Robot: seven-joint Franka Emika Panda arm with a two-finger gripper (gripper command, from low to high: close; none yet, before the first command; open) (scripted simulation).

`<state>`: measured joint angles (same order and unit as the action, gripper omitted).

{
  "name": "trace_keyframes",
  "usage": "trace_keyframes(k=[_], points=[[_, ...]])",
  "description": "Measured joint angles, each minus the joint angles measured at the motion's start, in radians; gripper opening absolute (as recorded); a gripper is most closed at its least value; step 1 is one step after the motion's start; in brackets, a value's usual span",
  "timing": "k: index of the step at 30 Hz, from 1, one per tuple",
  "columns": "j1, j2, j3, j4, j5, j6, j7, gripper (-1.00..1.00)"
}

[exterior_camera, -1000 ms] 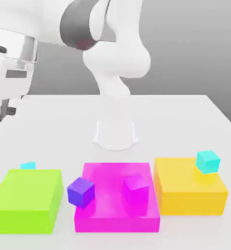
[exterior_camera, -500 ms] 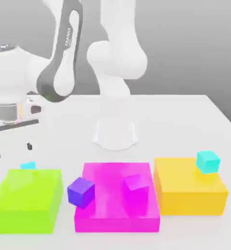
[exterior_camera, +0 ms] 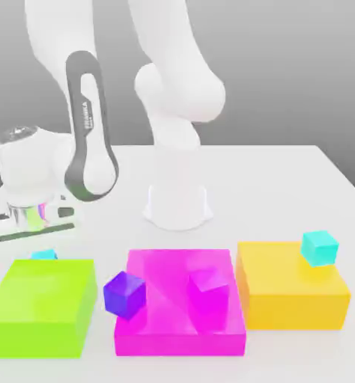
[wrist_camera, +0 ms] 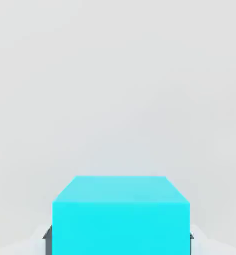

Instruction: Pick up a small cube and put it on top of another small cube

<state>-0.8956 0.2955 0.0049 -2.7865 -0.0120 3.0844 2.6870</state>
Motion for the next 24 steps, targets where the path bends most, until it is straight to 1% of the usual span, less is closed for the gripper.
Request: trace_keyframes(k=[2,8,15,21,23,24], points=[[-0.003,-0.035,0.004,-0.006,0.003,-0.028,-0.001,-1.0],[-0.004,-0.238,0.012,-0.044,0.012,-0.194,-0.007,-1.0],[0.173,-0.396,0.113,0.004,0.058,-0.386,0.06,-1.0],[0.31,-0.5,0.238,0.052,0.106,-0.538,0.126,-1.0],[0.356,-0.524,0.281,0.066,0.119,-0.581,0.149,-1.0],[0.363,-0.515,0.293,0.068,0.114,-0.576,0.161,-1.0]])
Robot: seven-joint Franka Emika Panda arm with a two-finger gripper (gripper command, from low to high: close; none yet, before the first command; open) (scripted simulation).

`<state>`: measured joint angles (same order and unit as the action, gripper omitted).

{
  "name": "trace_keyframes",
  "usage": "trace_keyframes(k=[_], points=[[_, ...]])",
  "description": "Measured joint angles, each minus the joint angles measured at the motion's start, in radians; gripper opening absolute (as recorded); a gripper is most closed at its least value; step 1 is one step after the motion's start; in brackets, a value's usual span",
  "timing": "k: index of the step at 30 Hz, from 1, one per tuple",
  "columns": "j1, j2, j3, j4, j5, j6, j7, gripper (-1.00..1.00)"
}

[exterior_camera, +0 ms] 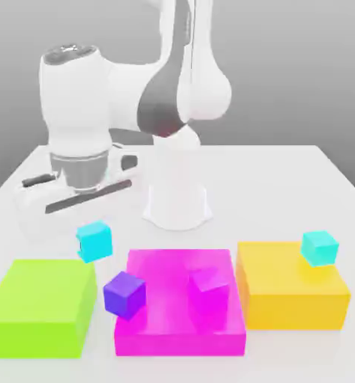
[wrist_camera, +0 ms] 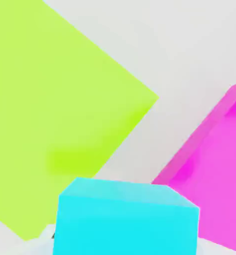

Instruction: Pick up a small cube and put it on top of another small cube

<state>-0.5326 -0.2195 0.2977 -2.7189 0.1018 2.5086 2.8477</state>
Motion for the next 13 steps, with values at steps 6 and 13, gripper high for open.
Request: trace_keyframes(k=[6,13], points=[[-0.044,0.123,0.056,-0.014,-0.053,0.133,0.046,-1.0],[-0.044,0.123,0.057,-0.014,-0.054,0.133,0.046,1.0]])
